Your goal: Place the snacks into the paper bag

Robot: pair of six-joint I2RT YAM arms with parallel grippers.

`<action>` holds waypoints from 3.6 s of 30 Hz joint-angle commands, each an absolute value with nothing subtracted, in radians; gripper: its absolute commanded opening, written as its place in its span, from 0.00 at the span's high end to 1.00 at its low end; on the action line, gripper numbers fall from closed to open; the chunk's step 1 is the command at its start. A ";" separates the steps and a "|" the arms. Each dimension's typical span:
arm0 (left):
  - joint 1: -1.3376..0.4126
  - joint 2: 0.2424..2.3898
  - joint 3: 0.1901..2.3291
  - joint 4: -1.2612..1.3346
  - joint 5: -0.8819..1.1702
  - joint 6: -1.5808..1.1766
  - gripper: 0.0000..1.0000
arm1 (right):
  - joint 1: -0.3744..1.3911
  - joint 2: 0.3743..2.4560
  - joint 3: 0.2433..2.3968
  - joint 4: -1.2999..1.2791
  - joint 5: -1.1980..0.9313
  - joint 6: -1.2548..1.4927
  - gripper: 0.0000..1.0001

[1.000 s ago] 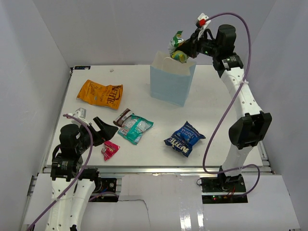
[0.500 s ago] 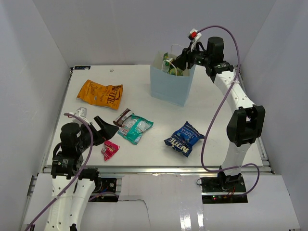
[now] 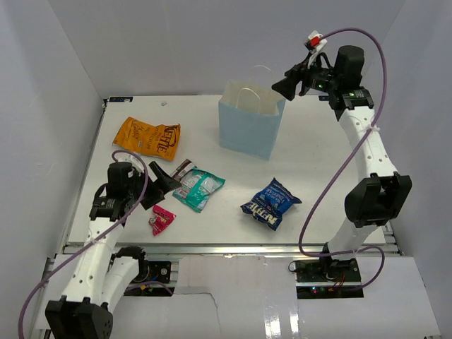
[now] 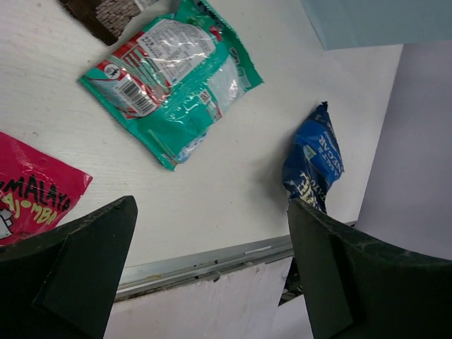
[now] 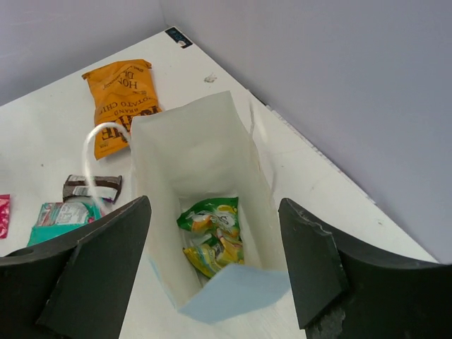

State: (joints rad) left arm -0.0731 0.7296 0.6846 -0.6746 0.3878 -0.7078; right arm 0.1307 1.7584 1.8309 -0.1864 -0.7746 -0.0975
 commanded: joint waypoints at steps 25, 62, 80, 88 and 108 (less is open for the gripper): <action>-0.261 1.566 1.098 -0.450 -0.044 0.048 0.15 | -0.078 1.149 1.005 -0.568 -0.851 -0.624 0.21; -0.341 1.658 1.118 -0.497 -0.032 -0.047 0.87 | -0.078 1.147 1.000 -0.690 -1.087 -0.672 0.22; -0.360 1.295 0.891 -0.167 0.606 -0.523 0.94 | 0.412 1.215 0.942 -0.098 -0.779 0.243 0.32; -0.429 1.195 0.773 0.046 0.629 -0.724 0.95 | 0.558 1.344 0.934 0.164 -0.695 0.520 0.07; -0.477 1.158 0.723 0.071 0.635 -0.750 0.94 | 0.603 1.514 1.040 0.277 -0.710 0.558 0.24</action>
